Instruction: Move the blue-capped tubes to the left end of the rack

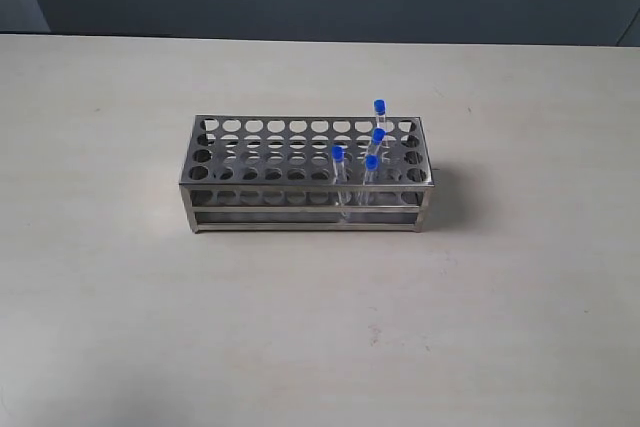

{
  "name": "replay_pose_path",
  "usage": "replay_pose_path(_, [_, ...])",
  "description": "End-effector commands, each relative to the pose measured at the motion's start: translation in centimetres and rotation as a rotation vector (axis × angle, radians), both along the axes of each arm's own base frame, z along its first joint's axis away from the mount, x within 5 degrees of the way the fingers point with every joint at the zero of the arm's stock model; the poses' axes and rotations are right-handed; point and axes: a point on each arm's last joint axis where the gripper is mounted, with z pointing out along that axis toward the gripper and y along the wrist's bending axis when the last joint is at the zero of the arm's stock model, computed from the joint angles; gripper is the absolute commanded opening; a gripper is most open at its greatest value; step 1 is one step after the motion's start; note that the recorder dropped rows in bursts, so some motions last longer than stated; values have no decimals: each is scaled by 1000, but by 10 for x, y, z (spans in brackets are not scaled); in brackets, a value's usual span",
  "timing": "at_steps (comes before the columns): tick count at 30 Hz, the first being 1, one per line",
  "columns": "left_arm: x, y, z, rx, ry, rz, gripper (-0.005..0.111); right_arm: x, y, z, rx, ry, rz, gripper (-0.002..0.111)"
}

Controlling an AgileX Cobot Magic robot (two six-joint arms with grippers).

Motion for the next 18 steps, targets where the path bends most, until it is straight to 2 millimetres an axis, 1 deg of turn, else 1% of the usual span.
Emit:
replay_pose_path(1, [0, 0, -1, -7, -1, -7, 0, -2, 9, 46, -233, 81, -115, 1])
replay_pose_path(3, [0, 0, -1, -7, -1, -7, 0, 5, 10, 96, -422, 184, -275, 0])
replay_pose_path(4, [0, 0, -1, -7, -1, -7, 0, 11, 11, 118, -500, 212, -332, -1])
replay_pose_path(5, [0, 0, -1, -7, -1, -7, 0, 22, 11, 145, -577, 230, -385, -1])
replay_pose_path(6, [0, 0, -1, -7, -1, -7, 0, 37, 12, 171, -653, 242, -421, -1])
replay_pose_path(8, [0, 0, -1, -7, -1, -7, 0, 77, 13, 208, -806, 298, -447, -1])
replay_pose_path(9, [0, 0, -1, -7, -1, -7, 0, 97, 14, 225, -867, 326, -437, -1])
replay_pose_path(10, [0, 0, -1, -7, -1, -7, 0, 110, 14, 239, -886, 333, -418, -1])
replay_pose_path(11, [0, 0, -1, -7, -1, -7, 0, 130, 13, 246, -888, 358, -371, -1])
replay_pose_path(12, [0, 0, -1, -7, -1, -7, 0, 151, 12, 248, -890, 382, -323, -1])
replay_pose_path(13, [0, 0, -1, -7, -1, -7, 0, 168, 12, 245, -913, 406, -294, -1])
replay_pose_path(14, [0, 0, -1, -7, -1, -7, 0, 193, 11, 233, -924, 448, -232, -1])
replay_pose_path(15, [0, 0, -1, -7, -1, -7, 0, 209, 13, 222, -961, 477, -194, -1])
replay_pose_path(16, [0, 0, -1, -7, -1, -7, 0, 228, 14, 205, -985, 519, -131, -1])
replay_pose_path(17, [0, 0, -1, -7, -1, -7, 0, 244, 21, 184, -1025, 558, -36, -1])
replay_pose_path(18, [0, 0, -1, -7, -1, -7, 0, 257, 26, 164, -1048, 595, 37, -1])
